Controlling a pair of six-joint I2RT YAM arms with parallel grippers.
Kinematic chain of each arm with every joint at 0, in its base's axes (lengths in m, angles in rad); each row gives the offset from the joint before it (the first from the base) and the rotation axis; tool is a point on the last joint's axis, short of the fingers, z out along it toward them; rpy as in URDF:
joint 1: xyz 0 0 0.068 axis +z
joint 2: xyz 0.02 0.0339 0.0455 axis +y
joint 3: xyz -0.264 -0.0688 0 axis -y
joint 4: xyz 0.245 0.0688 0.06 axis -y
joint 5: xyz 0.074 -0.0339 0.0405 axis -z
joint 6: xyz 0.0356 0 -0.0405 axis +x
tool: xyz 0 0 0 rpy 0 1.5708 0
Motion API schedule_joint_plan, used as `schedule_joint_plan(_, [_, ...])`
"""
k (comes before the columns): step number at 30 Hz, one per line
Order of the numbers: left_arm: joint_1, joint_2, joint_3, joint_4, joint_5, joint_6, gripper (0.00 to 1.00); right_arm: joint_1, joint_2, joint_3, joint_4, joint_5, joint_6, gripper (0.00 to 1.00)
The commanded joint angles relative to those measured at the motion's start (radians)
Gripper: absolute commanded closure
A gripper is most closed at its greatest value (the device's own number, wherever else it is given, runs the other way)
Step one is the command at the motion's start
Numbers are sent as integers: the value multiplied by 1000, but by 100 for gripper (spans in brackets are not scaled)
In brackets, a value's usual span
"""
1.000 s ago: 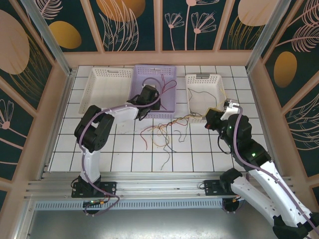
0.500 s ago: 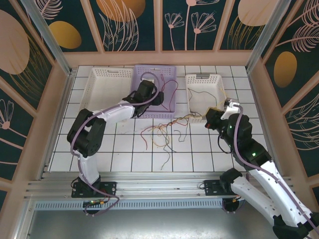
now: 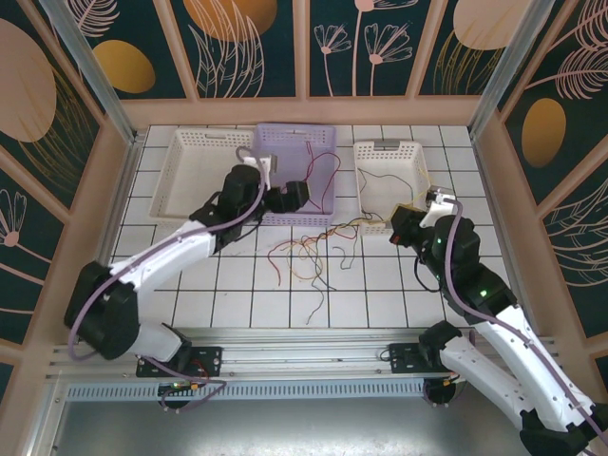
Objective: Untangle the cables
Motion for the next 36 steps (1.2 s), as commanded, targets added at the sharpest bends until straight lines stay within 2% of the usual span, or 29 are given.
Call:
schedule_joint_plan(1, [-92, -58, -103, -22, 20, -45, 5, 7, 6, 44, 63, -38, -11, 100])
schedule_joint_plan(10, [-147, -356, -430, -38, -43, -164, 9, -3, 17, 80, 57, -80, -7, 100])
schedule_joint_plan(13, [-150, -441, -491, -99, -128, -180, 9, -7, 22, 91, 54, -107, -2, 100])
schedule_joint_plan(20, [-150, -529, -599, -60, -260, -200, 7, -7, 6, 136, 35, -199, -5, 100])
schedule_joint_plan(24, [-150, -568, -671, 15, -284, -158, 6, -67, -13, 201, 17, -298, 2, 100])
schedule_joint_plan(31, [-149, -681, -778, 177, -214, -102, 3, -89, 34, 339, 0, -439, 40, 100])
schedule_joint_plan(36, [-150, -670, -819, 325, -104, -57, 2, -90, 79, 402, 16, -491, 69, 100])
